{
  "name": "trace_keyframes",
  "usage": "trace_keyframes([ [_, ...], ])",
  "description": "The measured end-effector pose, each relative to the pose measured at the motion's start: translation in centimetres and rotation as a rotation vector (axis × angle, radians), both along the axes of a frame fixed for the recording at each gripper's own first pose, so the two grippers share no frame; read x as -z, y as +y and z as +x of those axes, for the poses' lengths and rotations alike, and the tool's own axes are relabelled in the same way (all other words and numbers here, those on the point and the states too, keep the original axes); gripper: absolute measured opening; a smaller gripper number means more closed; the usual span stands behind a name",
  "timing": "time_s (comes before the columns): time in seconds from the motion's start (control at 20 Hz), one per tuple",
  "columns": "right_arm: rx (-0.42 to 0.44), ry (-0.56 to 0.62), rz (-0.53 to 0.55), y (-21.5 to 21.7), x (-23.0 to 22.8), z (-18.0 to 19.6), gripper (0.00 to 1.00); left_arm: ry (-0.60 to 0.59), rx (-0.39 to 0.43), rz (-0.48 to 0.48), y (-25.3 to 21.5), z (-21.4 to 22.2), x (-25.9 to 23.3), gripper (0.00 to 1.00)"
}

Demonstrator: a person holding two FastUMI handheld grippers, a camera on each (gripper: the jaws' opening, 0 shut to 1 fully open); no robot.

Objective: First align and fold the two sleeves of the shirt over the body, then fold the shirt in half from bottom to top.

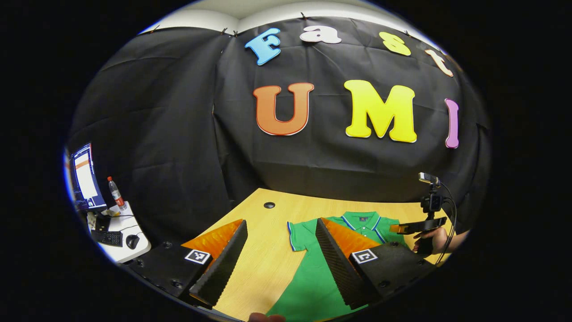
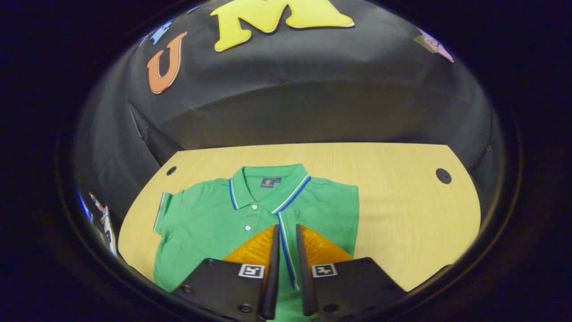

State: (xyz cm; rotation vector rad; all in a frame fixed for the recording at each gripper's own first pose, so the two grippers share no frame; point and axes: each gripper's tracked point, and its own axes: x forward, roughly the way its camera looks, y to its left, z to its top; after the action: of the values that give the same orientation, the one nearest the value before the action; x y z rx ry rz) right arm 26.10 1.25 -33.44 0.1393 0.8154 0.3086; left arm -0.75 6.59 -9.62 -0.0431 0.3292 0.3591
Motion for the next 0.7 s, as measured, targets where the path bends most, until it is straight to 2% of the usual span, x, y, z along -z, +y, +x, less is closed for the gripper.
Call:
trace_keyframes([
  [0.15, 0.009, -0.036, -0.005, -0.3, -1.8, -0.8, 0.70, -0.018, 0.008, -0.007, 0.6, -0.2, -0.3, 0.99],
  [0.2, 0.018, -0.044, -0.007, -0.5, -2.4, -1.1, 0.75, -0.032, 0.028, -0.013, 0.5, -0.2, -0.6, 0.99],
  [0.45, 0.010, -0.099, -0.018, -1.8, -7.7, -5.9, 0.76, -0.072, 0.140, -0.051, -0.1, 1.0, -0.8, 0.99],
  [0.55, 0.010, -0.127, -0.002, -2.2, -10.7, -8.7, 0.78, -0.043, 0.180, -0.084, 0.0, 1.7, 0.8, 0.98],
  [0.65, 0.014, -0.165, -0.009, -2.9, -13.6, -11.4, 0.86, -0.020, 0.223, -0.121, 0.5, 2.8, 2.7, 0.99],
  [0.7, 0.016, -0.180, -0.010, -3.0, -14.9, -12.6, 0.86, 0.003, 0.242, -0.150, 0.8, 3.5, 4.1, 0.99],
])
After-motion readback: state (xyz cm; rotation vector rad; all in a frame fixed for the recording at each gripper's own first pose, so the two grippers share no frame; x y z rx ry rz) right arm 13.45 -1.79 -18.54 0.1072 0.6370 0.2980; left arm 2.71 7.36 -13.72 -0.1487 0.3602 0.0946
